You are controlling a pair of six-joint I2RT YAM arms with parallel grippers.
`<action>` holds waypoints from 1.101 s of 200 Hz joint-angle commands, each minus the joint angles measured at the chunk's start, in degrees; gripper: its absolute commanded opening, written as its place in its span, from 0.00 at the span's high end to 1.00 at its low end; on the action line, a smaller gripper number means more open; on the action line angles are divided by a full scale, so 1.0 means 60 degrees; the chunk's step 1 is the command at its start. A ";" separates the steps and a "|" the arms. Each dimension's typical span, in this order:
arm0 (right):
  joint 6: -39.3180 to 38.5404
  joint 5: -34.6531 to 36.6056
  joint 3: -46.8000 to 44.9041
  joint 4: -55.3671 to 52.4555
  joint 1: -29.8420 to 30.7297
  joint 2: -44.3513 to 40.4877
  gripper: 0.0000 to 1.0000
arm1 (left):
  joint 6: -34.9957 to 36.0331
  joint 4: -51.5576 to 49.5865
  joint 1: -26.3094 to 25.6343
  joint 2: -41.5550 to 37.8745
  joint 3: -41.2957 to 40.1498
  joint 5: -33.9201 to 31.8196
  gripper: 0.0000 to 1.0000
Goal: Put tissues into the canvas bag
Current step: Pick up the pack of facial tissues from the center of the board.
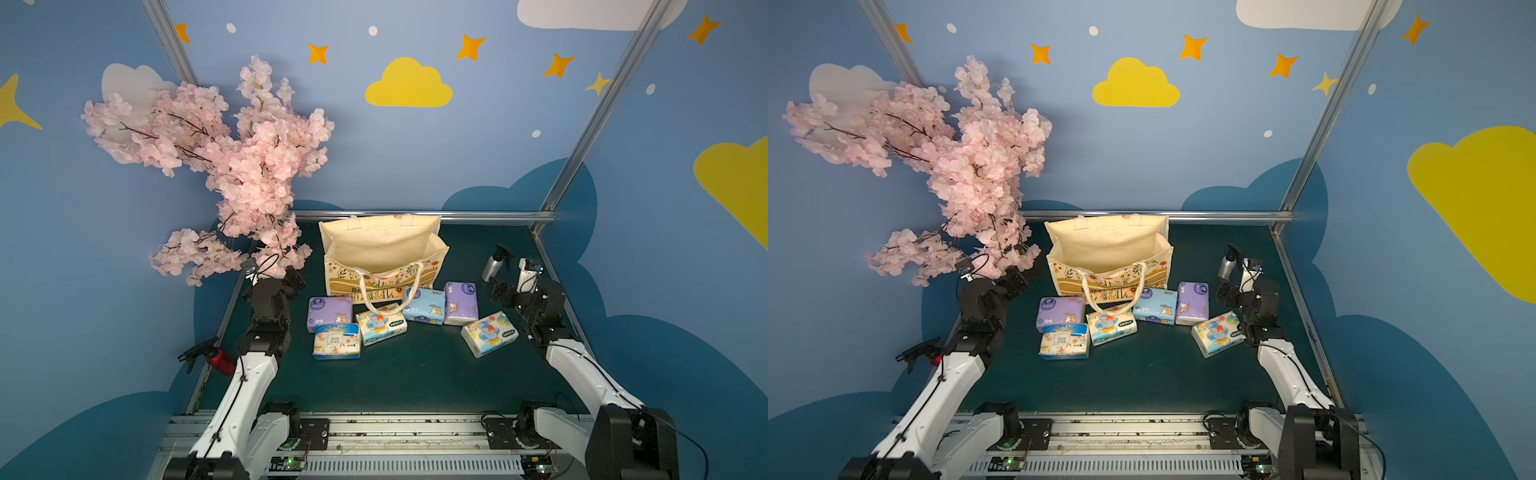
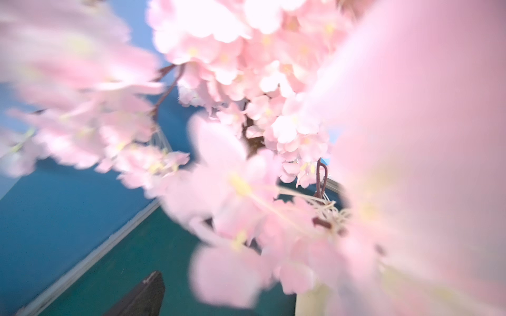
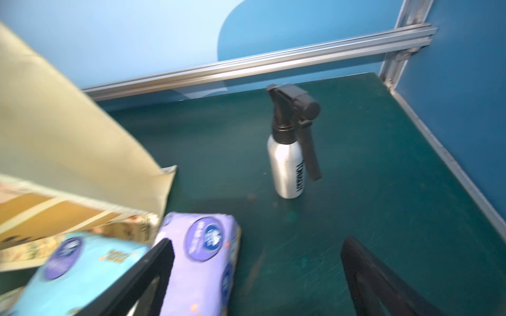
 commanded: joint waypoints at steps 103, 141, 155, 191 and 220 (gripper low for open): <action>0.3276 0.0975 0.0727 -0.7312 0.1413 -0.2197 0.04 | -0.3114 -0.4161 -0.5351 -0.0942 -0.0502 -0.1561 0.01; 0.4369 0.1819 0.0197 -0.8607 0.1356 -0.3329 0.04 | -0.2957 -0.3630 -0.7982 0.0460 0.0176 -0.2234 0.01; 0.4592 0.1909 0.0081 -0.9033 0.1286 -0.3553 0.04 | -0.2545 -0.3056 -0.8494 0.1228 0.0457 -0.1700 0.01; 0.5079 0.1403 -0.0552 -0.9268 0.0281 -0.3860 0.04 | -0.1209 -0.2227 -0.9213 0.3869 0.1914 -0.0086 0.01; 0.5089 0.0366 -0.1238 -0.8820 -0.0677 -0.4180 0.03 | -0.0500 -0.1478 -0.9443 0.5835 0.3331 0.2131 0.01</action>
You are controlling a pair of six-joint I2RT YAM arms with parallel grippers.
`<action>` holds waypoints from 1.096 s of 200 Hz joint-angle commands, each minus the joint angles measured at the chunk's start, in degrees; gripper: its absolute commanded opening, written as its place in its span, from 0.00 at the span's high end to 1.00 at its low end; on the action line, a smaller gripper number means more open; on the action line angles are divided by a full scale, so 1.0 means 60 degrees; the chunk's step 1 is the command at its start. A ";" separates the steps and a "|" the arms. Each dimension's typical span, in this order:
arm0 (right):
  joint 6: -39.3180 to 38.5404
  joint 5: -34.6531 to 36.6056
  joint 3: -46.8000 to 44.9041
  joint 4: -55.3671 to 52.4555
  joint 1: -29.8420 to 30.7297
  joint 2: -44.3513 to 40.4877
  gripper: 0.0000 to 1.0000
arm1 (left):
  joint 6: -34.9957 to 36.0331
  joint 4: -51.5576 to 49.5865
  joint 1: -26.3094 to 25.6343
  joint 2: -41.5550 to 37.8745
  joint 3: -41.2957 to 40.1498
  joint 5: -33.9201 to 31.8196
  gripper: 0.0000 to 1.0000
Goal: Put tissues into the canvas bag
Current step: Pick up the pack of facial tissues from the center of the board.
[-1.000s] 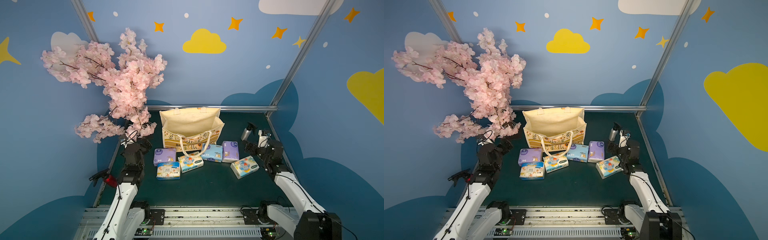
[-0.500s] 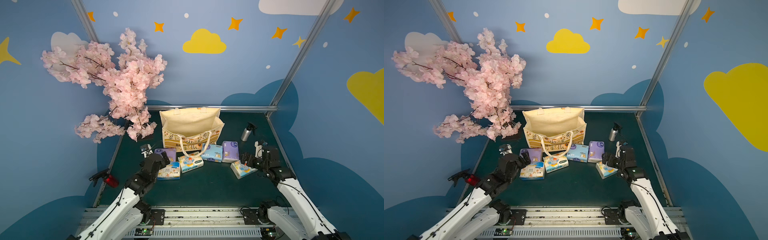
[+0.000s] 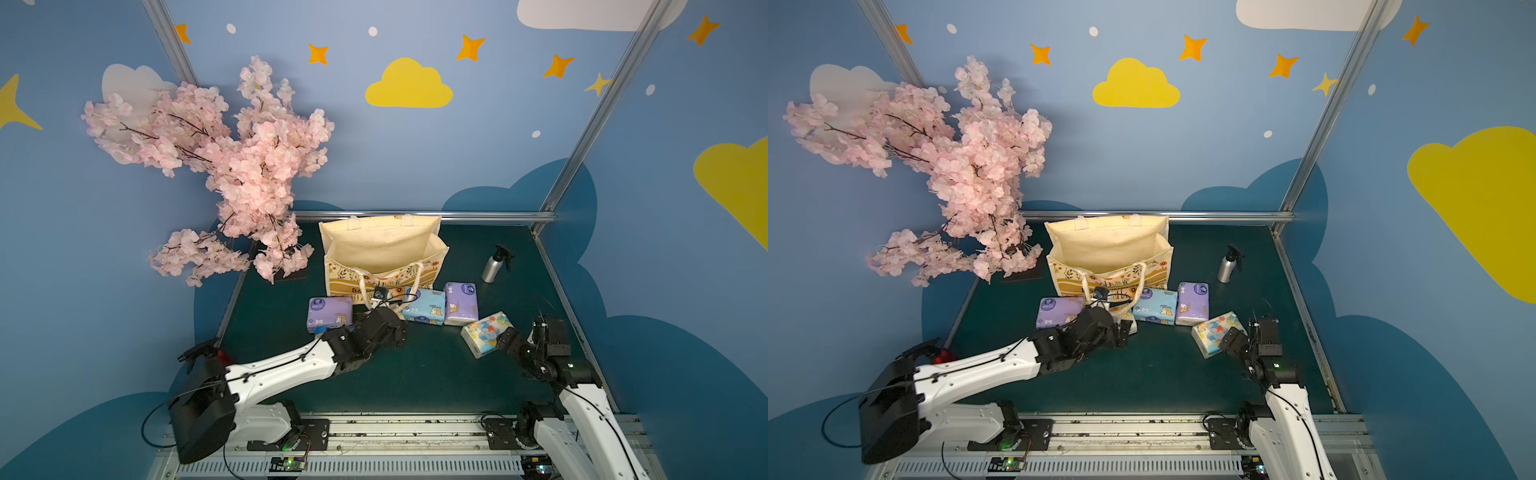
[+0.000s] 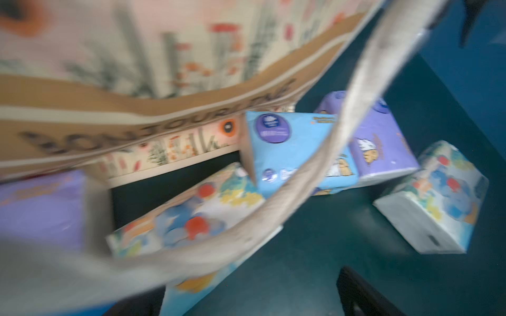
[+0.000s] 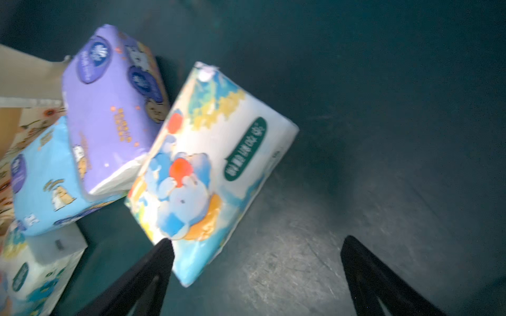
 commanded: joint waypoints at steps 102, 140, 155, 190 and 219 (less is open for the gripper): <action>0.0976 -0.4793 -0.2641 0.3365 -0.2982 -0.0545 0.03 | 0.1134 -0.0251 -0.0399 0.6759 0.6248 0.6349 0.01; 0.1200 -0.4773 -0.3000 0.3789 -0.3015 -0.0585 0.03 | 0.0835 -0.1132 -0.0399 0.7115 0.6878 0.5288 0.01; 0.1371 -0.4791 -0.2951 0.3963 -0.3029 -0.0481 0.03 | 0.0668 -0.1164 -0.0357 0.7234 0.7026 0.5126 0.01; 0.1706 -0.4820 -0.2934 0.5090 -0.3027 0.0383 0.04 | 0.0408 -0.1377 -0.0290 0.7694 0.7698 0.4941 0.01; 0.1960 -0.4934 -0.2904 0.6045 -0.3125 0.1440 0.04 | 0.0205 -0.1363 -0.0107 0.8083 0.8072 0.5147 0.01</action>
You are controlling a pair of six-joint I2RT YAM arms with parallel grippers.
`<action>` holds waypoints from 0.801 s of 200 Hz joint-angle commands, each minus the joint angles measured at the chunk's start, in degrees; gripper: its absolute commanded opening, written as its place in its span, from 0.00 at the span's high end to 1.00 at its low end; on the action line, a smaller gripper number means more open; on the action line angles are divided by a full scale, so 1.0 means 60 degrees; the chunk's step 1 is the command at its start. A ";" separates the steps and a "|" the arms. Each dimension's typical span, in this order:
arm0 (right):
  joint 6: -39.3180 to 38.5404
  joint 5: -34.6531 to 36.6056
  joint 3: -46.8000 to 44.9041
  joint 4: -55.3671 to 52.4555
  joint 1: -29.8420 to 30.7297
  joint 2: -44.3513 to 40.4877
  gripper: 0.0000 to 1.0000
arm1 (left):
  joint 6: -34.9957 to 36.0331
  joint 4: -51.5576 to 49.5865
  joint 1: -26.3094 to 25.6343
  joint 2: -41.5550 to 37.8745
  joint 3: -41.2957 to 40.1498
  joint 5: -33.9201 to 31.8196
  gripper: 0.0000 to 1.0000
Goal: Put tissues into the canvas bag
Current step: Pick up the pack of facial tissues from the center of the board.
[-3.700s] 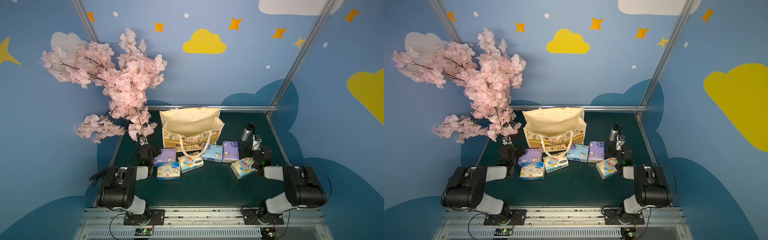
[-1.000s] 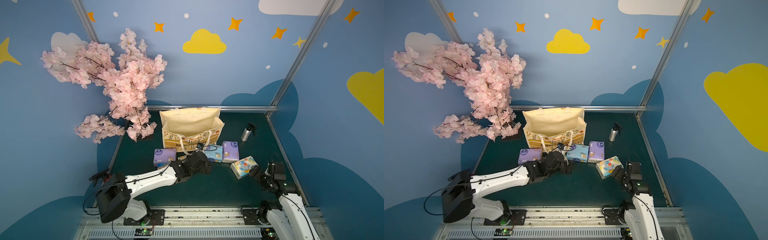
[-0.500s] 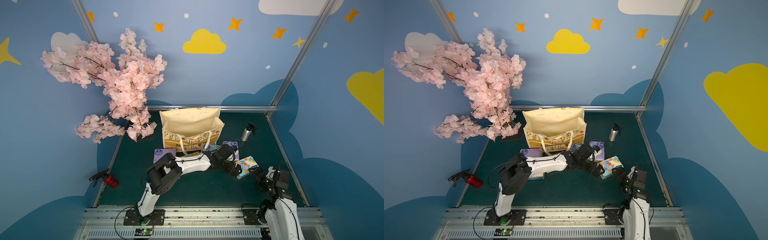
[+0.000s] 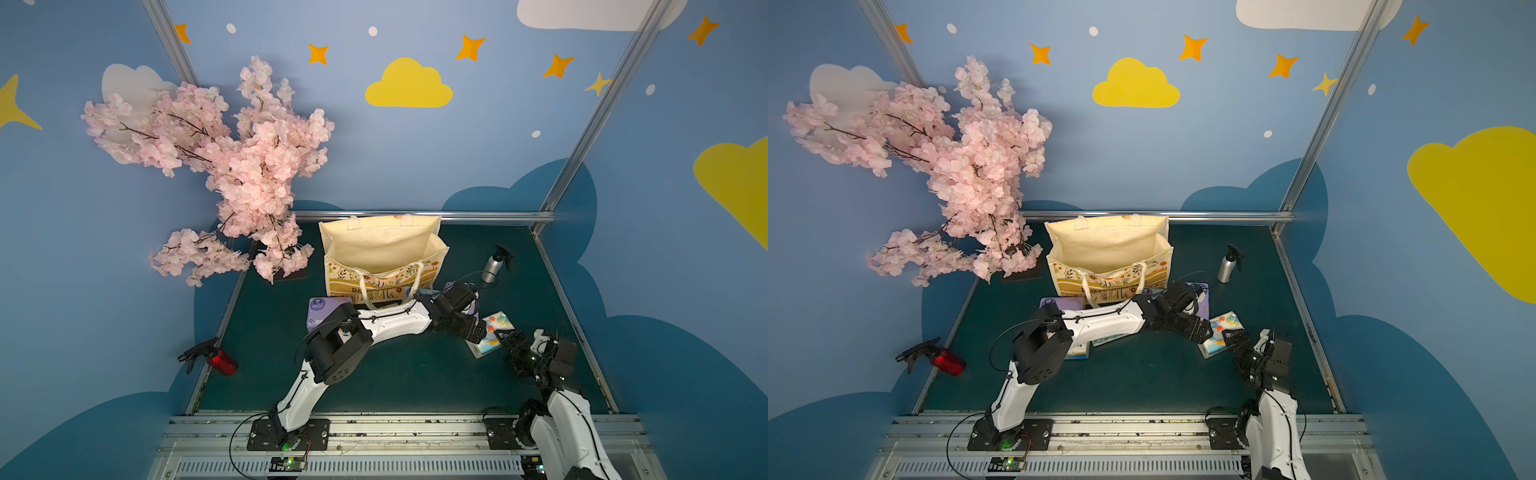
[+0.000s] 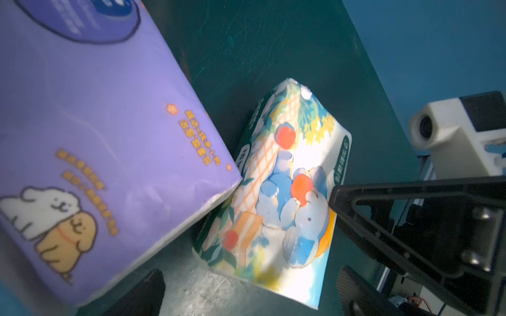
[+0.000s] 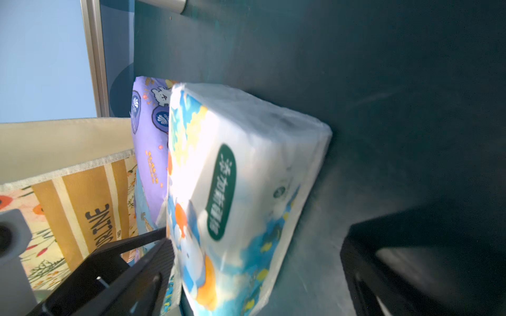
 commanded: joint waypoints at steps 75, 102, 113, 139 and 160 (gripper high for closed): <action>-0.0120 -0.0540 -0.0016 0.2328 -0.0245 0.2284 0.04 | -0.0326 -0.0315 0.0288 0.1272 0.1375 0.1315 0.01; -0.0297 -0.0790 0.0142 0.2603 -0.0253 0.2836 0.04 | -0.0529 0.0308 0.0129 0.0998 0.0893 0.1821 0.01; -0.0264 -0.0971 0.0118 0.2853 -0.0251 0.2941 0.04 | -0.0631 0.0535 0.0074 0.0868 0.0681 0.2051 0.01; -0.0339 -0.1278 0.0093 0.3002 -0.0240 0.2755 0.05 | -0.0955 0.0898 0.0005 0.0651 0.0310 0.2799 0.00; -0.0453 -0.1461 0.0035 0.2926 -0.0233 0.2519 0.06 | -0.1274 0.1501 -0.0007 0.0286 -0.0255 0.3096 0.00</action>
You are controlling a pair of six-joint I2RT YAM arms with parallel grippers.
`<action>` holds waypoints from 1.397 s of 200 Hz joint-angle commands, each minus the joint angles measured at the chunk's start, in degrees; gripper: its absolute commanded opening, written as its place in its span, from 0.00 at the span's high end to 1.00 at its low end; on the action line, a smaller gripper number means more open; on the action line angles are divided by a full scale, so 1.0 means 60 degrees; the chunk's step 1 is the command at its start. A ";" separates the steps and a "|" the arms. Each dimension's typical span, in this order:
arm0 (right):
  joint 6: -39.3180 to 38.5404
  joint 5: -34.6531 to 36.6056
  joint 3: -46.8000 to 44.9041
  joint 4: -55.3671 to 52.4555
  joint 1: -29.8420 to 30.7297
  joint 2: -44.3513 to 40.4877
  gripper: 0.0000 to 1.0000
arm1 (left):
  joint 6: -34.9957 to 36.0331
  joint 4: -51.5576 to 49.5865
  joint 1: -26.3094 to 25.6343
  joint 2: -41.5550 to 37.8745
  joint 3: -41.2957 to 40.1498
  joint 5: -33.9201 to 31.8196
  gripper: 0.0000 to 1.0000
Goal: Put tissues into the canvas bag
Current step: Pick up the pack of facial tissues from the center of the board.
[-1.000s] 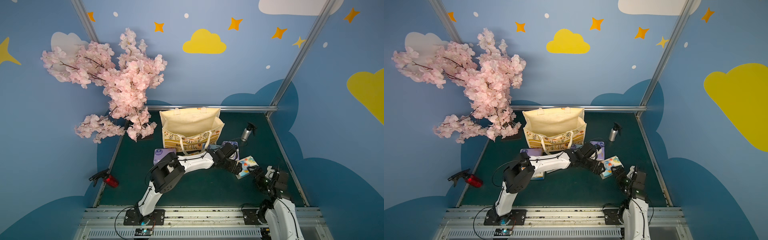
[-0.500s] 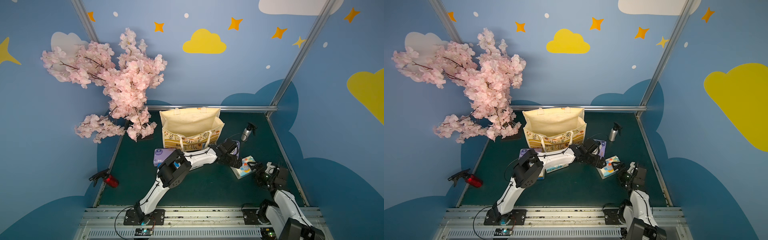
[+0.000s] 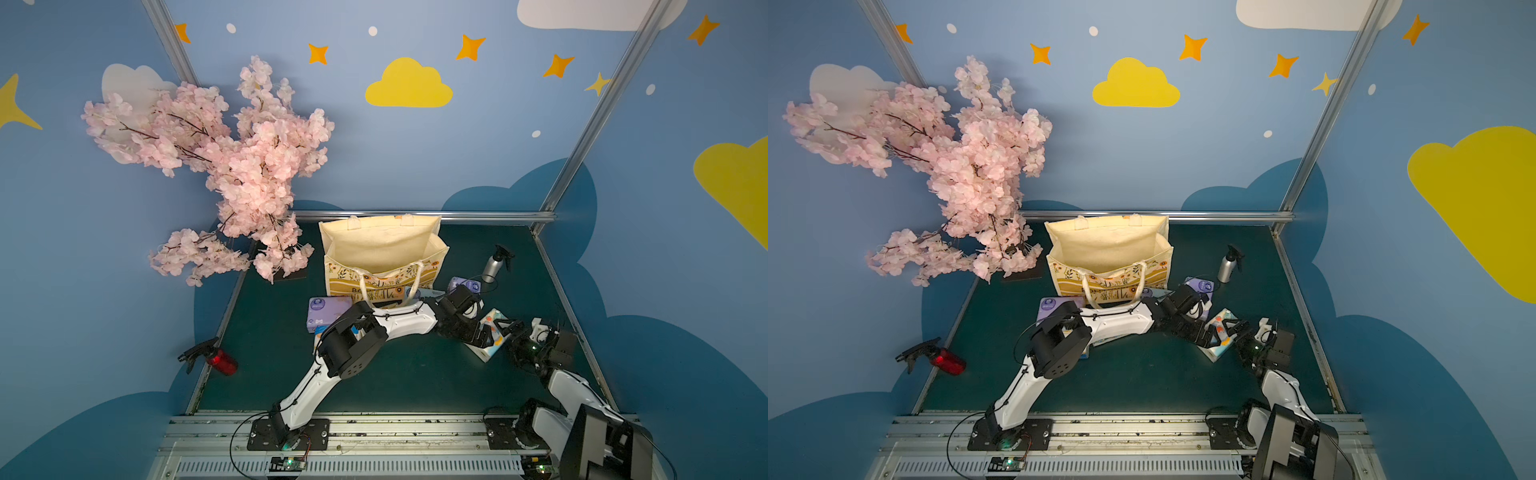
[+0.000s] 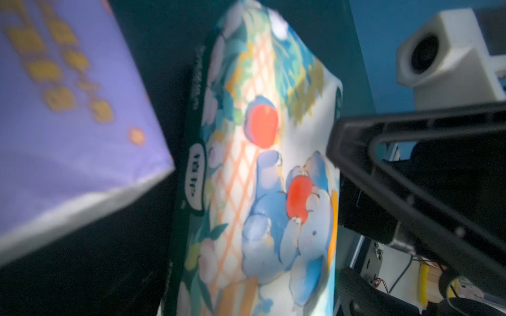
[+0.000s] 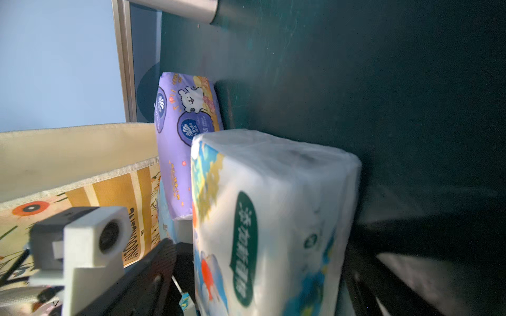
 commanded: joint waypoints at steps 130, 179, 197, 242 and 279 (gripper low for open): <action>-0.0939 0.0654 0.0724 -0.3280 0.0061 -0.1070 0.09 | -0.1987 0.1685 0.0482 -0.1830 -0.2262 0.0409 0.03; -0.1378 0.0096 0.0767 -0.3328 0.0135 -0.0300 0.10 | -0.1379 0.0753 0.0506 -0.2118 -0.2346 -0.0320 0.04; -0.1140 0.0046 0.0789 -0.2976 0.0263 -0.0162 0.10 | -0.1369 0.0794 0.0504 -0.1609 -0.2050 0.0077 0.08; -0.0442 -0.0329 0.0462 -0.1363 0.1395 0.0814 0.10 | -0.1741 0.0884 0.0321 -0.0596 -0.1113 0.1207 0.14; 0.0440 -0.0888 0.0325 -0.0306 0.1547 0.0785 0.11 | -0.2247 0.1369 0.0332 -0.0587 -0.1387 0.1467 0.11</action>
